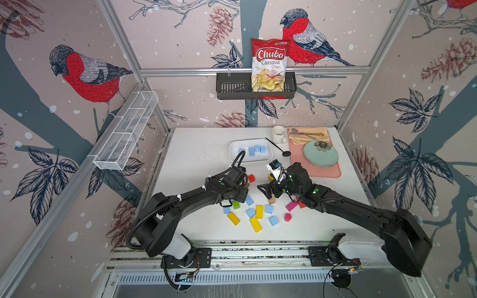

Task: Pick out the blue building blocks
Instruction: Pick up the building block from the center of the board.

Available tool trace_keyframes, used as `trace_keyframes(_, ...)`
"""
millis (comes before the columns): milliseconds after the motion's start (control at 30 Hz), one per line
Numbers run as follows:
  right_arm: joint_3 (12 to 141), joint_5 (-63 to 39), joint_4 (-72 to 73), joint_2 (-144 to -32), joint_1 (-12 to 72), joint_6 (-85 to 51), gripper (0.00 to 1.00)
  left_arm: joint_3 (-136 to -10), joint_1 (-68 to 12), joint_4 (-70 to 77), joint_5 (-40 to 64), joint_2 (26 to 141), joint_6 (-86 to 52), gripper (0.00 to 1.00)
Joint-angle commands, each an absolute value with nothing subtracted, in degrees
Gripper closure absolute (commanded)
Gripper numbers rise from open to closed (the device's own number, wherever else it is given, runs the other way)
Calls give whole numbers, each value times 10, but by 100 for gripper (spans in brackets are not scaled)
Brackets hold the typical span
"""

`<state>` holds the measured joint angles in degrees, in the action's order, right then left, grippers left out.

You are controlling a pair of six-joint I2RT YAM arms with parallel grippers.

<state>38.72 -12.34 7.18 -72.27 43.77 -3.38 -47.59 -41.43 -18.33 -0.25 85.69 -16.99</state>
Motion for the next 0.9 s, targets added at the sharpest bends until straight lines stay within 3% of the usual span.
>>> trace_keyframes(0,385,-116,89,-721,440,-31,0,-471,-423,-201,-7,862,-189,35)
trace_keyframes(367,388,-114,96,-731,442,-28,0,-472,-449,-209,-42,892,-210,40)
trace_keyframes(867,383,-107,102,-737,444,-29,0,-472,-449,-209,-64,891,-214,64)
